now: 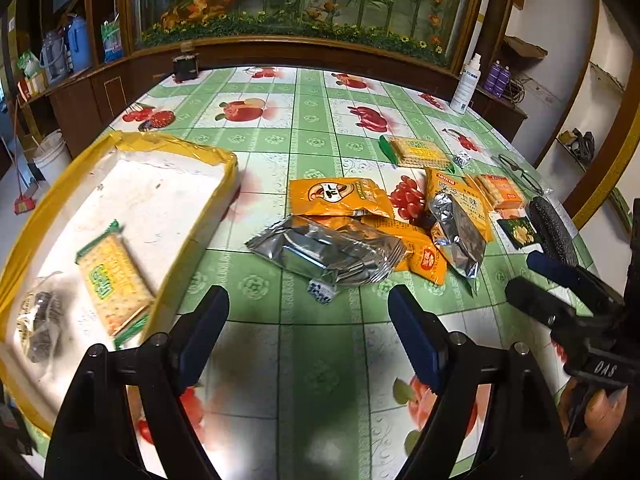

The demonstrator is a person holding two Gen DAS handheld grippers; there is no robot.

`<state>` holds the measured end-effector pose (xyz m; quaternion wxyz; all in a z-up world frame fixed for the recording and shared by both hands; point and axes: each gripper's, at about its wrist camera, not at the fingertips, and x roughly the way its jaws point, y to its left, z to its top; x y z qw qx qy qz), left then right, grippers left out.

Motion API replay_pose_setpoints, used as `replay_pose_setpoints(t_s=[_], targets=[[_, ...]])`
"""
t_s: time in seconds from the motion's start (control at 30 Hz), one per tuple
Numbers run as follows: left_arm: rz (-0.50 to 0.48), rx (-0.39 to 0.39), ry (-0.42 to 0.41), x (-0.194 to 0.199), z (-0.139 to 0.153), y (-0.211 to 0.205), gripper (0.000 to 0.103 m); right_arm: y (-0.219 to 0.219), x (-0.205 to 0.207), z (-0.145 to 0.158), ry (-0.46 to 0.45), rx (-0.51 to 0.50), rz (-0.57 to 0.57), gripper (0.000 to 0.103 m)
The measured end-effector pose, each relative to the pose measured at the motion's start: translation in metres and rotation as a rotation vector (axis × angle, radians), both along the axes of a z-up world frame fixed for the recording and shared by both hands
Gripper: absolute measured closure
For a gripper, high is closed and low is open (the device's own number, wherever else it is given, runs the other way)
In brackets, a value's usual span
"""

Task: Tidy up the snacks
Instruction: 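Grasp a silver foil bag with left tool while right tool grasps another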

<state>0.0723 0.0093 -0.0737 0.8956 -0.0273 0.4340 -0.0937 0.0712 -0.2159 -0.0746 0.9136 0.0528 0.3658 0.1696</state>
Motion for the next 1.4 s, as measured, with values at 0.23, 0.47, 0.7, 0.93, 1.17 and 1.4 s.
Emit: replay_pose_setpoints(t_s=[0.23, 0.47, 0.7, 0.93, 1.17, 1.4], targets=[[0.060, -0.074, 0.051, 0.030, -0.013, -0.007, 0.021, 0.004, 0.023, -0.005, -0.001, -0.012, 0.041, 0.016], [0.091, -0.087, 0.088, 0.051, -0.023, -0.018, 0.021, 0.007, 0.044, -0.010, 0.006, -0.017, 0.093, 0.016], [0.101, -0.040, 0.106, 0.064, -0.032, -0.022, 0.021, 0.012, 0.058, -0.017, 0.010, -0.048, 0.116, 0.016], [0.090, 0.025, 0.101, 0.067, -0.042, -0.017, 0.021, 0.015, 0.071, -0.025, 0.038, -0.065, 0.129, 0.018], [0.068, 0.044, 0.076, 0.067, -0.043, -0.010, 0.021, 0.017, 0.076, -0.027, 0.034, -0.091, 0.126, 0.031], [0.036, 0.022, 0.051, 0.062, -0.040, -0.003, 0.055, 0.015, 0.077, -0.028, 0.031, -0.081, 0.119, 0.033]])
